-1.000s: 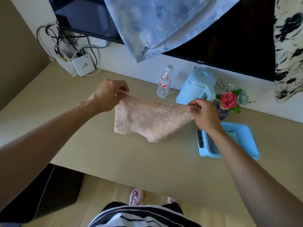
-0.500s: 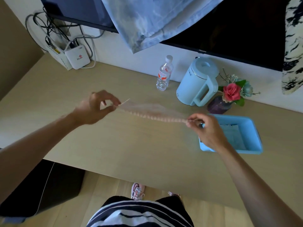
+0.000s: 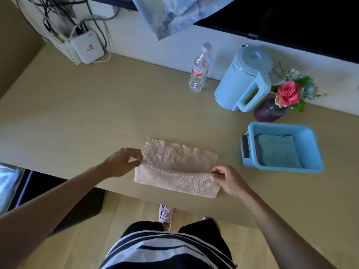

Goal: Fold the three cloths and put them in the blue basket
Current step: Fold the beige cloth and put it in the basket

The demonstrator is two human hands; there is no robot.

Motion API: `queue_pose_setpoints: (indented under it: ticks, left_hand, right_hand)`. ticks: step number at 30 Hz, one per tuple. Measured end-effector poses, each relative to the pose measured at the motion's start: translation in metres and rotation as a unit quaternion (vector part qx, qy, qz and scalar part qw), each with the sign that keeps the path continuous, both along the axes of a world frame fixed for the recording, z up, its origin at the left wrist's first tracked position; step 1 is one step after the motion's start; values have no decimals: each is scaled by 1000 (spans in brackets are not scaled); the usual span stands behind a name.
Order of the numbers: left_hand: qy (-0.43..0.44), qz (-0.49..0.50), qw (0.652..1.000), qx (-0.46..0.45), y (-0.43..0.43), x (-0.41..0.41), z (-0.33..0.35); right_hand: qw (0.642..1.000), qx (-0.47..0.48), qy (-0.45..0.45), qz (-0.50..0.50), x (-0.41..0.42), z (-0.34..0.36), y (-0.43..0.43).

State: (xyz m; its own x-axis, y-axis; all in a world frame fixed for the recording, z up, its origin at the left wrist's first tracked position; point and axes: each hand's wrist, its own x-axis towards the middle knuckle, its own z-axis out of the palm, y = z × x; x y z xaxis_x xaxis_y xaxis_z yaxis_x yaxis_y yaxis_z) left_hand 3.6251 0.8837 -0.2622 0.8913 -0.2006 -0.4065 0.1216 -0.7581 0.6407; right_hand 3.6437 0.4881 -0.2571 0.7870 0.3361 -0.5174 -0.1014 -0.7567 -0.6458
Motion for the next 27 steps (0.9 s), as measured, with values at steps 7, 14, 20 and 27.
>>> queue_pose_setpoints:
  ticks: [7, 14, 20, 27]
  left_hand:
    - [14, 134, 991, -13, -20, 26, -20]
    - [-34, 206, 978, -20, -30, 44, -40]
    - [-31, 238, 971, -4, -35, 49, -49]
    - [-43, 250, 967, 13, -40, 53, -52]
  right_hand:
    - [996, -2, -40, -80, 30, -13, 8]
    - [989, -41, -44, -139, 58, -33, 19]
    - [981, -73, -49, -172, 64, -49, 21]
    - [974, -85, -61, -200, 60, -59, 18]
